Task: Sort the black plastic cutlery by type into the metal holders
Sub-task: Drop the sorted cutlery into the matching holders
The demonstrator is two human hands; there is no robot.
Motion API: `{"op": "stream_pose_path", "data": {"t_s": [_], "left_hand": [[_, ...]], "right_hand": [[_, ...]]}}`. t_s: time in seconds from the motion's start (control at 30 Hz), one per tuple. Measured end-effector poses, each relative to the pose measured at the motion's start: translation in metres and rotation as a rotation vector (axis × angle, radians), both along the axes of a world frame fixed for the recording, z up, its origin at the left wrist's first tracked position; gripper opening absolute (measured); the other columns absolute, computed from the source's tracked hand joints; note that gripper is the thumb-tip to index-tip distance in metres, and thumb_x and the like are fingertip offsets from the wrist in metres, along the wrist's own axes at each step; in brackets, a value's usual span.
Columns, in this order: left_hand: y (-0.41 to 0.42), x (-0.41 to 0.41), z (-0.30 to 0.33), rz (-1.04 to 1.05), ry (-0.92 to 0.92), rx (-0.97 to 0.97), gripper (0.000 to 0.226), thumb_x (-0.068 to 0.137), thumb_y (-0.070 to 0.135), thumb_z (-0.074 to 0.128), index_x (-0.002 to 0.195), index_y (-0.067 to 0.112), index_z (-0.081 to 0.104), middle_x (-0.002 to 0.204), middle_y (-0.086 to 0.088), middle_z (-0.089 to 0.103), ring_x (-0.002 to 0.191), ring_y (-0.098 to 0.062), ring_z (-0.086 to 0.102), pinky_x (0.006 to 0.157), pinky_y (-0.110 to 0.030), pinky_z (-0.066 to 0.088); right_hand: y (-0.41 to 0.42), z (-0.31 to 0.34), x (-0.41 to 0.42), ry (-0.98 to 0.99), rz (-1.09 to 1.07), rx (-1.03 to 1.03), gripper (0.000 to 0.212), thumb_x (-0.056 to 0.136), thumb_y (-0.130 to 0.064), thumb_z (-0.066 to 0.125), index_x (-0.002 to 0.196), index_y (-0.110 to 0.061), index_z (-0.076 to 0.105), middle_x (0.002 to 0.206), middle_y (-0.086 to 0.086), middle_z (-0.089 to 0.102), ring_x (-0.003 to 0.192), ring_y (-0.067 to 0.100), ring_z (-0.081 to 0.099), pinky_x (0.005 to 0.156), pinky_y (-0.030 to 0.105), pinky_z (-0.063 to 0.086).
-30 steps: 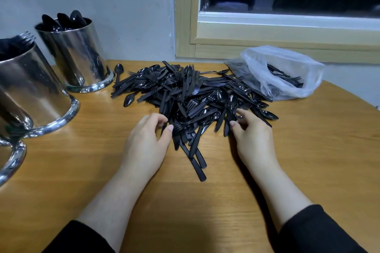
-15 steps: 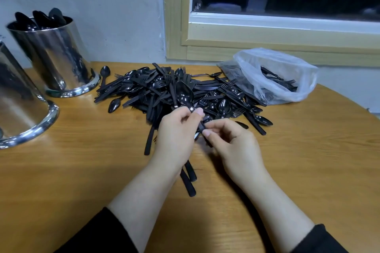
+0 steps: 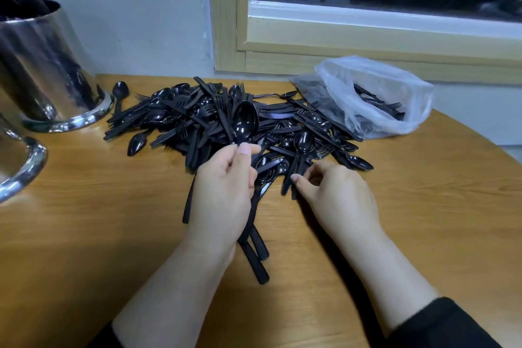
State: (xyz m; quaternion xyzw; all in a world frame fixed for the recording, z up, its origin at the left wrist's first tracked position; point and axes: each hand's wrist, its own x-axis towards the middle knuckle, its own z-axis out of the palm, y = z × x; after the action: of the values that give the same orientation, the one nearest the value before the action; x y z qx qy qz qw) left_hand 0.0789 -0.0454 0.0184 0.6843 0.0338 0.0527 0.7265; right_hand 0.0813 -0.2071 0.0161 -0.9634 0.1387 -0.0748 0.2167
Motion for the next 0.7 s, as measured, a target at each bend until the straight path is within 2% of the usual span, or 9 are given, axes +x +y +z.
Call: {"op": "stream_pose_path", "data": {"t_s": [0.13,0.23,0.3,0.37,0.43,0.47,0.57,0.63,0.7], "left_hand": [[0.0,0.001,0.001,-0.01,0.042,-0.056,0.025,0.108,0.026,0.049,0.099,0.015,0.071,0.071,-0.006,0.044,0.056,-0.015,0.034,0.047,-0.029,0.027],[0.0,0.0,0.0,-0.02,0.083,-0.1,0.024,0.108,0.027,0.05,0.101,0.015,0.07,0.069,-0.003,0.041,0.054,-0.012,0.032,0.047,-0.027,0.026],[-0.001,-0.001,0.001,-0.033,0.115,-0.139,0.024,0.107,0.031,0.052,0.105,0.016,0.071,0.065,0.004,0.039,0.052,-0.01,0.031,0.044,-0.024,0.025],[-0.002,-0.001,0.001,-0.053,0.128,-0.162,0.031,0.104,0.037,0.055,0.108,0.009,0.069,0.065,0.004,0.035,0.052,-0.01,0.028,0.044,-0.023,0.025],[-0.003,-0.002,0.001,-0.072,0.113,-0.146,0.038,0.102,0.041,0.059,0.099,0.004,0.066,0.067,0.001,0.031,0.054,-0.012,0.027,0.045,-0.025,0.024],[-0.004,-0.002,0.001,-0.084,0.105,-0.129,0.039,0.1,0.042,0.061,0.093,0.004,0.065,0.067,0.001,0.031,0.055,-0.013,0.027,0.046,-0.025,0.025],[-0.006,-0.004,0.003,-0.105,0.118,-0.11,0.038,0.101,0.038,0.062,0.098,0.001,0.067,0.061,0.003,0.039,0.05,-0.008,0.035,0.045,-0.02,0.032],[-0.006,-0.005,0.004,-0.096,0.128,-0.096,0.033,0.104,0.036,0.057,0.092,0.007,0.069,0.054,0.006,0.043,0.045,-0.008,0.038,0.043,-0.021,0.034],[-0.005,-0.004,0.004,-0.079,0.109,-0.041,0.036,0.104,0.041,0.054,0.082,0.016,0.068,0.056,0.0,0.038,0.05,-0.016,0.034,0.048,-0.028,0.03]], "right_hand": [[-0.003,-0.003,0.002,-0.025,-0.008,0.093,0.024,0.085,-0.043,0.064,0.074,-0.022,0.059,0.068,-0.006,0.064,0.075,0.023,0.061,0.064,0.034,0.043],[-0.007,-0.003,0.001,-0.176,0.016,0.304,0.026,0.087,-0.033,0.066,0.069,-0.016,0.058,0.059,-0.002,0.062,0.062,0.015,0.057,0.063,0.033,0.044],[-0.005,0.002,-0.003,-0.265,0.135,0.499,0.027,0.092,-0.027,0.067,0.07,-0.014,0.059,0.059,0.003,0.06,0.055,0.009,0.051,0.06,0.027,0.042],[0.002,0.008,-0.009,-0.269,0.308,0.624,0.023,0.095,-0.021,0.066,0.074,-0.013,0.06,0.062,0.009,0.059,0.055,0.008,0.049,0.058,0.023,0.04],[0.007,0.009,-0.012,-0.21,0.44,0.682,0.02,0.096,-0.018,0.066,0.078,-0.011,0.061,0.063,0.01,0.058,0.057,0.008,0.049,0.059,0.021,0.04],[0.008,0.008,-0.012,-0.17,0.489,0.704,0.019,0.096,-0.018,0.066,0.079,-0.011,0.062,0.061,0.007,0.057,0.058,0.009,0.05,0.059,0.021,0.041],[0.007,0.007,-0.013,-0.087,0.579,0.692,0.018,0.096,-0.022,0.067,0.078,-0.02,0.064,0.059,-0.001,0.058,0.06,0.017,0.051,0.063,0.028,0.044],[0.003,0.005,-0.009,-0.104,0.537,0.613,0.023,0.095,-0.03,0.067,0.073,-0.024,0.064,0.063,0.003,0.061,0.063,0.022,0.054,0.065,0.032,0.044],[-0.006,-0.001,-0.003,-0.158,0.4,0.487,0.025,0.094,-0.038,0.066,0.073,-0.024,0.065,0.064,-0.002,0.063,0.063,0.014,0.057,0.067,0.032,0.047]]}}
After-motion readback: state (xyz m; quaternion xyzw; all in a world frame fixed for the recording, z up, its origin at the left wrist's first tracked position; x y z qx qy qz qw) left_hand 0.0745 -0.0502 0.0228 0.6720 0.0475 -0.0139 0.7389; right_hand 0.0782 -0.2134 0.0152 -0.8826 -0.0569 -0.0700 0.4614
